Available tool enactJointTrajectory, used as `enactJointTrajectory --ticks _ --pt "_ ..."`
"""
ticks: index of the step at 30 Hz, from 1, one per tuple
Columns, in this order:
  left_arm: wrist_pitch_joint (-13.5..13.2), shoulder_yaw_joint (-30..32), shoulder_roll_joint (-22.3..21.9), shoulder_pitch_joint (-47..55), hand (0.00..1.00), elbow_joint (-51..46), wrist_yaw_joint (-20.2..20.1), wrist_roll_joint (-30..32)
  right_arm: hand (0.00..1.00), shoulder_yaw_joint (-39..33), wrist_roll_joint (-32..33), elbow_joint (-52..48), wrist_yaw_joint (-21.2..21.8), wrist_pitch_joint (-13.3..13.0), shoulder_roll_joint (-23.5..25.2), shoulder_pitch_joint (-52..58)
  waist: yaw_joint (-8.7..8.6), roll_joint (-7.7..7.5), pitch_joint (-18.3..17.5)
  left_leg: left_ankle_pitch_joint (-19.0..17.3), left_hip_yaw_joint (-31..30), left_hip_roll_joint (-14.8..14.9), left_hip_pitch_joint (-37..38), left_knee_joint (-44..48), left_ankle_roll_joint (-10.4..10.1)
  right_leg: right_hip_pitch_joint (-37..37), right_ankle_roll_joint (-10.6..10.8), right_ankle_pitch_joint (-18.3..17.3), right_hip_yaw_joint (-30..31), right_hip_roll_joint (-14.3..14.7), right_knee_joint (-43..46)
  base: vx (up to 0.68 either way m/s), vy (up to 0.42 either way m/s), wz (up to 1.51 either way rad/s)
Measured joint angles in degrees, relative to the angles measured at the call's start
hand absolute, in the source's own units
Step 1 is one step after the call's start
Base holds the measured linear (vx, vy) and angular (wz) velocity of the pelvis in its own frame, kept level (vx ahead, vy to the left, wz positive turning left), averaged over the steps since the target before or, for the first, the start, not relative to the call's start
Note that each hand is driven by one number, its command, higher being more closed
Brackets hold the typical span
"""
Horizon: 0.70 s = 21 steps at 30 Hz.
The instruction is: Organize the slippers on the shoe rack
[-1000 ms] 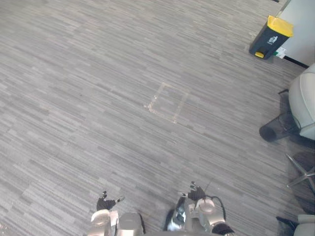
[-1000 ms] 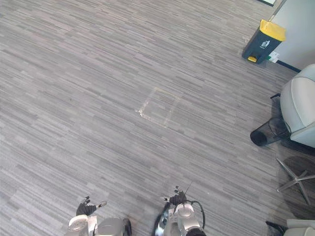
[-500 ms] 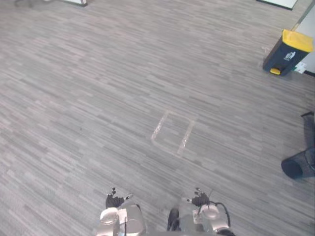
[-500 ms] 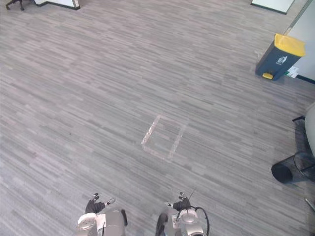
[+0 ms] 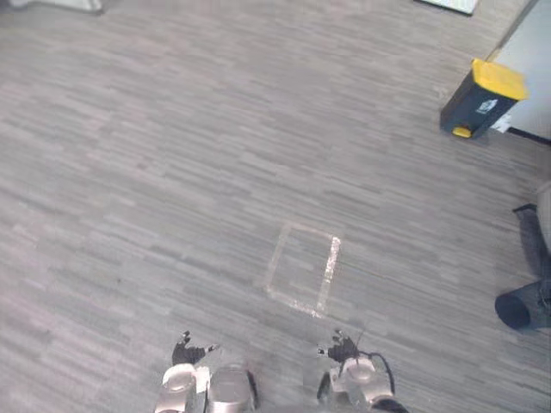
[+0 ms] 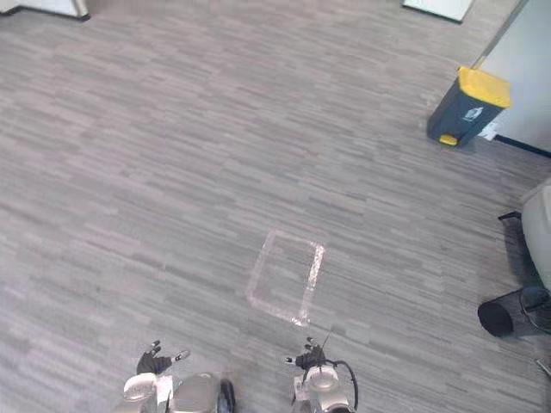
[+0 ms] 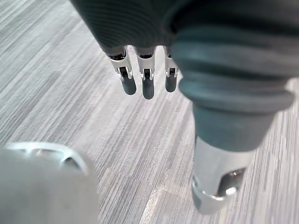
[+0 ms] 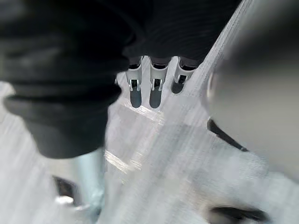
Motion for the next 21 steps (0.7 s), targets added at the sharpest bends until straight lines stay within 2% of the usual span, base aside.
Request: enactJointTrajectory --ticks 2,3,4,6,7,8,9,10,11,12,13,14,15,16,18,19,21 --pt "0.02 -0.01 -0.2 0.07 0.0 0.18 -0.02 0.03 0.0 0.01 -0.03 -0.11 0.0 -0.1 -0.53 -0.07 -0.14 0.34 0.24 0.0 1.3 0.57 2.92 -2.14 0.0 -2.01 -0.68 -0.27 -4.08 1.21 -8.6 0.32 0.009 -0.27" --pt "0.03 -0.09 -0.26 0.07 0.0 0.4 -0.04 0.08 0.0 0.02 -0.03 -0.13 0.01 -0.09 -0.83 -0.49 -0.18 0.54 0.35 0.01 2.16 1.03 4.6 -3.46 -0.03 -3.52 -0.92 1.07 -6.36 2.96 -17.75 0.42 -0.025 -0.28" --pt "0.03 -0.12 -0.19 -0.03 0.0 0.71 -0.05 0.1 0.0 -0.03 -0.03 -0.04 0.0 0.0 -0.9 -0.94 -0.32 0.47 0.47 0.04 2.94 1.16 5.77 -4.49 -0.09 -4.26 -1.06 3.57 -7.8 4.23 -24.89 0.37 -0.041 -0.23" --pt "-0.04 -0.32 0.29 0.1 0.0 1.06 -0.06 0.17 0.0 -0.04 -0.04 0.06 -0.01 0.14 -1.04 -0.3 -0.39 -0.93 -0.03 0.16 2.77 -0.34 8.91 -7.34 -2.36 -4.23 -2.02 13.26 -8.11 7.1 -39.76 0.36 -0.092 -0.05" --pt "-0.04 -0.48 0.71 0.34 0.0 1.11 -0.09 0.4 0.0 -0.05 -0.01 0.02 0.0 0.14 -1.09 0.53 -0.43 -2.17 -0.64 -0.4 1.84 -1.76 10.33 -8.05 -3.32 -4.22 -4.01 16.21 -7.53 6.8 -40.92 0.54 -0.149 0.09" --pt "-0.04 -0.76 0.15 -0.37 0.0 2.16 -0.1 1.23 0.0 -0.15 -0.05 -0.23 0.04 -0.03 -2.6 0.2 -0.84 -0.73 -0.45 -1.74 -0.05 -0.89 12.54 -8.47 -5.37 -4.61 -8.52 18.4 -5.94 7.75 -36.91 0.46 -0.115 0.03" --pt "-0.09 -1.12 -0.32 -0.25 0.0 2.25 -0.12 1.31 0.0 -0.36 -0.04 -0.09 0.02 0.04 -3.09 -0.01 -0.77 0.15 -0.71 -1.76 -0.45 0.11 12.65 -8.04 -5.46 -5.01 -8.18 16.46 -6.1 8.2 -35.21 0.56 -0.15 -0.08" --pt "-0.22 -1.2 -0.97 -0.13 0.0 2.18 -0.18 1.41 0.0 -1.2 -0.04 -0.2 0.07 0.09 -3.46 0.1 -0.9 1.07 -1.03 -1.76 -2.0 1.8 11.22 -3.91 -5.47 -5.4 -7.96 13.16 -6.23 9.11 -33.45 0.36 -0.124 -0.18" --pt "-0.24 -1.19 -1.22 -0.16 0.0 2.19 -0.16 1.51 0.0 -2.18 -0.03 -0.21 0.11 0.0 -3.41 0.1 -0.99 1.71 -1.29 -1.73 -3.34 3.49 9.39 1.13 -5.47 -5.15 -7.95 11.54 -6.55 10.14 -33.03 0.46 -0.202 -0.25" --pt "-0.21 -1.1 -1.4 -0.29 0.0 2.17 -0.2 1.57 0.0 -3.16 -0.02 -0.35 0.08 0.13 -3.25 0.21 -1.07 2.82 -1.54 -0.87 -5.23 6.47 5.75 10.6 -6.61 -3.92 -8.12 9.95 -6.69 12.46 -33.39 0.47 -0.215 -0.33" --pt "-0.14 -0.95 -1.9 -0.44 0.0 1.92 -0.23 1.63 0.0 -3.52 0.01 -0.82 0.06 0.18 -2.94 0.32 -1.07 3.73 -1.33 1.86 -6.56 8.83 3.19 18.71 -7.47 -2.04 -8.53 9.01 -6.45 14.47 -33.98 0.54 -0.212 -0.5" --pt "-0.09 -0.61 -2.36 -0.44 0.0 1.2 -0.31 1.78 0.0 -3.66 0.08 -2.15 -0.05 0.34 -2.79 1.25 -0.95 4.54 -1.07 8.17 -7.64 11.77 -0.31 29.32 -6.89 0.74 -9.51 8.02 -5.02 16.69 -35.01 0.43 -0.118 -0.53" --pt "-0.12 -0.36 -2.68 -0.38 0.0 0.82 -0.33 1.83 0.0 -3.61 0.08 -2.63 -0.1 0.31 -2.68 1.78 -0.57 4.78 -1.12 7.9 -8.03 12.86 -2.15 34.59 -6.81 2.04 -9.94 7.37 -4.08 17.62 -35.51 0.41 -0.037 -0.7" --pt "-0.2 0.07 -2.94 -0.44 0.0 -0.07 -0.49 1.83 0.0 -3.71 0.14 -2.5 -0.2 0.31 -2.01 2.06 -0.36 4.5 -1.16 5.44 -7.96 14.18 -6.41 42.3 -7.14 4.49 -10.69 5.99 -2.44 18.52 -35.99 0.41 0.006 -0.67" --pt "-0.25 -0.1 -3.16 -0.64 0.0 -0.78 -1.31 1.78 0.0 -3.76 0.24 -2.44 -0.23 0.52 -1.29 2.55 -0.36 3.53 -0.92 3.03 -7.54 13.68 -11.19 44.02 -6.63 8.59 -10.2 5.6 -0.19 18.78 -38.67 0.44 0.045 -0.59" --pt "-0.5 -0.08 -3.31 -0.61 0.0 -1.7 -1.31 1.79 0.0 -3.81 0.35 -2.33 -0.26 0.58 -1.0 2.89 -0.21 3.12 -0.88 1.38 -7.49 12.97 -13.83 40.71 -6.05 11.03 -9.05 6.33 1.47 18.74 -40.44 0.45 0.129 -0.61" --pt "-0.69 -0.04 -3.44 -0.61 0.0 -2.65 -1.32 1.76 0.0 -4.63 0.69 -2.31 -0.49 0.67 -0.5 2.99 0.09 2.79 -0.83 -0.55 -8.88 10.75 -16.69 30.88 -5.61 13.49 -8.65 6.55 4.68 18.62 -42.21 0.37 0.16 -0.71"
